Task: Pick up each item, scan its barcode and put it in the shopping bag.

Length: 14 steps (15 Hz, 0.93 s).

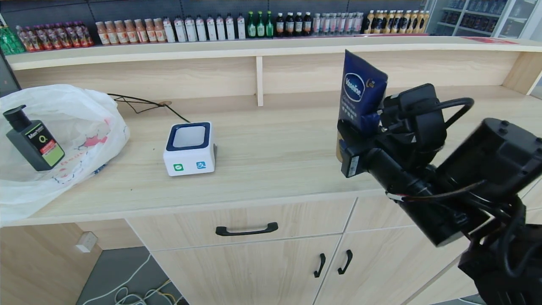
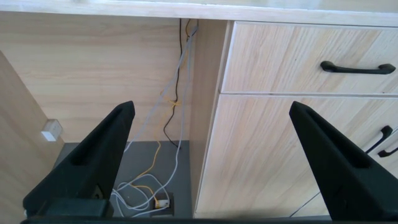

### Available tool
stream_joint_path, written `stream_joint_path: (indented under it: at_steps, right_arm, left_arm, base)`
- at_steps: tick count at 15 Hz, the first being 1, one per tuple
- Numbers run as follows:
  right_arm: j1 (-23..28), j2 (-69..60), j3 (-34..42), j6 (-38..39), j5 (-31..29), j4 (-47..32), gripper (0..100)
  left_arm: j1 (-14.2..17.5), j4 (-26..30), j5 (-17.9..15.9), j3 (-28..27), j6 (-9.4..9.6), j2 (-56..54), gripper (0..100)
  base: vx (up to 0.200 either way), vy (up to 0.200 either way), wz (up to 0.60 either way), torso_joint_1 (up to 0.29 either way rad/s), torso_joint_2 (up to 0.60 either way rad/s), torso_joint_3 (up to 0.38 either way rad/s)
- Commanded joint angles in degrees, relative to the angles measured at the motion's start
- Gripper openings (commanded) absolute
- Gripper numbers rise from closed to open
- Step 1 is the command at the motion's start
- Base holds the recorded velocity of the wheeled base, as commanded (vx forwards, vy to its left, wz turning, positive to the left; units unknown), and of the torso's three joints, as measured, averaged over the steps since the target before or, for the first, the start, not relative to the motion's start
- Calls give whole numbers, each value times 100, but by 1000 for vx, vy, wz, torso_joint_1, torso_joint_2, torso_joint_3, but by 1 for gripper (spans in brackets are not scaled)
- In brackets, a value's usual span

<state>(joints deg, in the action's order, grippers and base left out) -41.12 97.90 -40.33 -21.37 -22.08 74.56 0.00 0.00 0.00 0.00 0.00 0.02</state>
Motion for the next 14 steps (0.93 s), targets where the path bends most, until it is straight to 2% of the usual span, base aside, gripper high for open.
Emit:
stream_joint_path:
  at_steps: [1,2,6,9,11,13,14]
  right_arm:
    - [-195,-386,420,-131,28,120,0]
    - [-546,-412,447,-139,-7,120,0]
    - [-1188,-421,526,-746,-7,120,0]
    - [-1566,-483,526,-1458,2,120,0]
    - [-1627,-500,526,-1827,10,129,0]
    - [-1724,-588,517,-2345,37,129,0]
    - [-1944,-685,543,-2794,37,129,0]
  left_arm:
    - [0,0,9,0,0,-2,100]
    - [0,0,0,0,0,-2,100]
    - [0,0,0,0,0,-2,100]
    - [0,0,0,0,0,-2,100]
    - [0,0,0,0,0,-2,100]
    - [0,0,0,0,0,-2,100]
    - [0,0,0,0,0,-2,100]
  base:
    - [0,0,0,0,0,0]
    - [0,0,0,0,0,0]
    - [0,0,0,0,0,0]
    - [0,0,0,0,0,0]
    - [0,0,0,0,0,0]
    - [0,0,0,0,0,0]
    - [0,0,0,0,0,0]
